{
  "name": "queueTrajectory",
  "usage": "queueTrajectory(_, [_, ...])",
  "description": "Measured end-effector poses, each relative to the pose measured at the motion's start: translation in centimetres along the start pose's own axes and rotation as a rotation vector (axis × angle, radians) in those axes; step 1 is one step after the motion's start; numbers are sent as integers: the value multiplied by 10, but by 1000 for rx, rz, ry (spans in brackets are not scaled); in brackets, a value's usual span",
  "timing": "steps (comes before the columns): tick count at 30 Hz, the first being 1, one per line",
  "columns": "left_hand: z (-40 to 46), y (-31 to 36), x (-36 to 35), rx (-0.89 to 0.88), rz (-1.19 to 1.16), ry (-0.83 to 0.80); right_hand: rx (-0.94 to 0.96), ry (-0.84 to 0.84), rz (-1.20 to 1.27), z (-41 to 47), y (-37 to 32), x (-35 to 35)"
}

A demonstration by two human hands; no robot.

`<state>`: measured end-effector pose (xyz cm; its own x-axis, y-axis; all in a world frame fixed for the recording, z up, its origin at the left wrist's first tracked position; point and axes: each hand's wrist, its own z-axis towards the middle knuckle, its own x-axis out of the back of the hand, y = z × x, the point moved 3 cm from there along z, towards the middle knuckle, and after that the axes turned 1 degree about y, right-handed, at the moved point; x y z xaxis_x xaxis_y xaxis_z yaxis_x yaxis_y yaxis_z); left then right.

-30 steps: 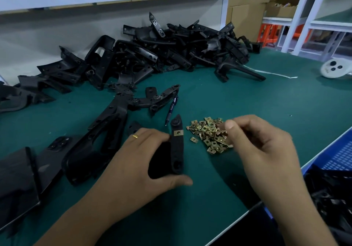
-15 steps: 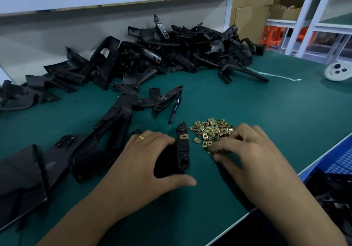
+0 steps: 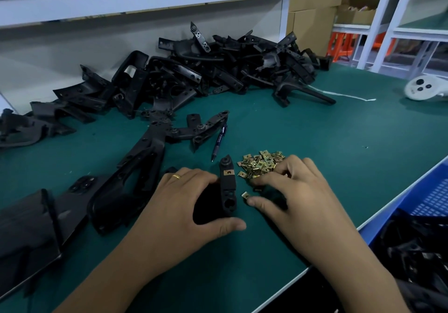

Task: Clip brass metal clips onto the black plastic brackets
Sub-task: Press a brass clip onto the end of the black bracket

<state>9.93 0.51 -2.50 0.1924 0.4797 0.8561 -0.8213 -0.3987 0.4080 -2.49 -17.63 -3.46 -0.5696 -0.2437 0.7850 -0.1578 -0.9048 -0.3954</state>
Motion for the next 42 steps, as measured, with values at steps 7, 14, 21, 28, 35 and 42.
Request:
queueTrajectory(7, [-1, 6, -3, -54, 128, 38, 55, 0, 51, 1, -11, 4])
queueTrajectory(14, [2, 3, -1, -83, 86, 132, 62, 92, 26, 2, -12, 1])
queueTrajectory(21, [-2, -1, 7, -92, 70, 260, -102, 100, 524, 1, -22, 4])
queueTrajectory(28, [-3, 4, 13, -167, 160, 383, -86, -3, 718, 4, -40, -1])
queueTrajectory(35, [0, 6, 12, -153, 171, 330, -96, -19, 756, 4, -41, 0])
queueTrajectory(42, [-1, 3, 11, -141, 180, 318, -96, 3, 742, 3, -39, 1])
